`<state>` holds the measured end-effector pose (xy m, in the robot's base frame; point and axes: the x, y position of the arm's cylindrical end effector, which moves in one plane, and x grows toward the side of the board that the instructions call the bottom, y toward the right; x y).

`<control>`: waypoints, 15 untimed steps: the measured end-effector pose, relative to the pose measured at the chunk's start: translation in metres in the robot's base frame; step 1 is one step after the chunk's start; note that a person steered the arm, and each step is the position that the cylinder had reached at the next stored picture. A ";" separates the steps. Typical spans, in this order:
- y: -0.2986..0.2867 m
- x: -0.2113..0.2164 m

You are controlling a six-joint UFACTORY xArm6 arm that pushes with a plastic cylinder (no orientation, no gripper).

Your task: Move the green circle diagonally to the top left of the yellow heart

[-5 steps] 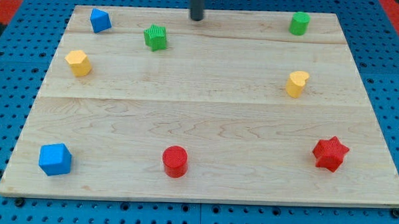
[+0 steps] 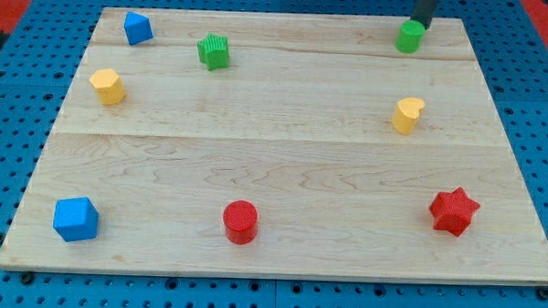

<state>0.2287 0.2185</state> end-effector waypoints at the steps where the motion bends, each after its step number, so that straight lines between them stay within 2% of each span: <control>1: 0.021 0.028; 2: -0.049 0.034; 3: -0.022 0.005; 4: -0.077 -0.027; 5: -0.129 0.035; 6: -0.156 0.034; 7: -0.130 0.018; 9: -0.143 0.077; 10: -0.166 0.086; 11: -0.161 0.043; 12: -0.085 0.028; 13: -0.088 0.068; 14: -0.164 0.089; 15: -0.213 0.100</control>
<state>0.3283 0.0053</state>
